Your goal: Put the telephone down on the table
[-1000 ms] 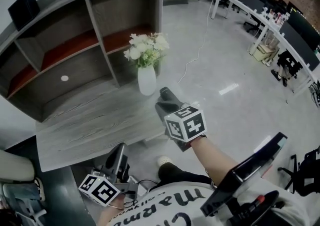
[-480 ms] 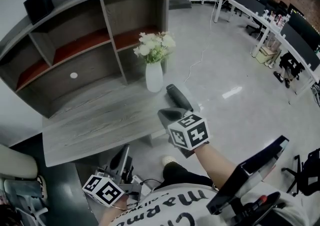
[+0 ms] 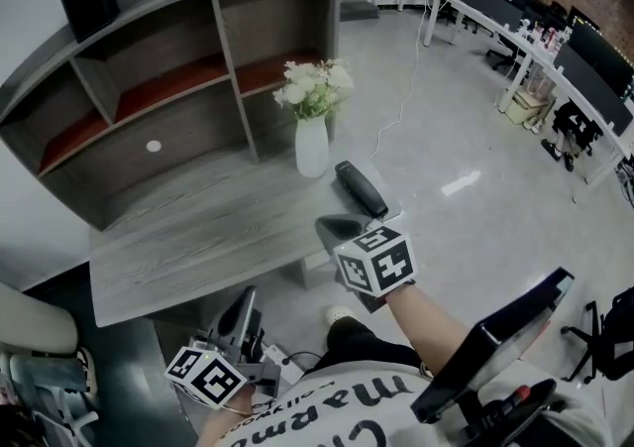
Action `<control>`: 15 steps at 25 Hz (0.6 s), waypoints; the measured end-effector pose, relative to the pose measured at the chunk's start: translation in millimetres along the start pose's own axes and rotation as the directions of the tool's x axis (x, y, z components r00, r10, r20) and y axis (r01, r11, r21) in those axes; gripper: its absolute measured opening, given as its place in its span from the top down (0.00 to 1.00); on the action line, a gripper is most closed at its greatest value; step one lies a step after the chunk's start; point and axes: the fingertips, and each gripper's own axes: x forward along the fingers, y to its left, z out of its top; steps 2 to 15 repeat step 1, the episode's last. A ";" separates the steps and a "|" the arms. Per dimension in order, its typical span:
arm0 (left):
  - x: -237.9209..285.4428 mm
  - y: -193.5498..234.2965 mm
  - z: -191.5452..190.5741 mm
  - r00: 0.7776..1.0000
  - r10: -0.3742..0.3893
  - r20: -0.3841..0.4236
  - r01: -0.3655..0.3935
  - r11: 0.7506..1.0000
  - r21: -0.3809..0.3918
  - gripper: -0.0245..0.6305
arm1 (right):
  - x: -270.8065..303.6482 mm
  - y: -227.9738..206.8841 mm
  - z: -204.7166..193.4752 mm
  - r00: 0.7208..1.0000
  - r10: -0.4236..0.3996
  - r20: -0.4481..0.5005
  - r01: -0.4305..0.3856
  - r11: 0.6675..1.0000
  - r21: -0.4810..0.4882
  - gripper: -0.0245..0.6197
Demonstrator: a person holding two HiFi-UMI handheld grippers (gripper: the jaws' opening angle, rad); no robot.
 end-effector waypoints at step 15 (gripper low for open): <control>-2.7 0.4 -0.1 1.000 0.001 0.001 -0.001 1.000 -0.001 0.95 | -0.5 2.1 -0.4 1.000 0.000 0.000 0.000 1.000 -0.001 0.95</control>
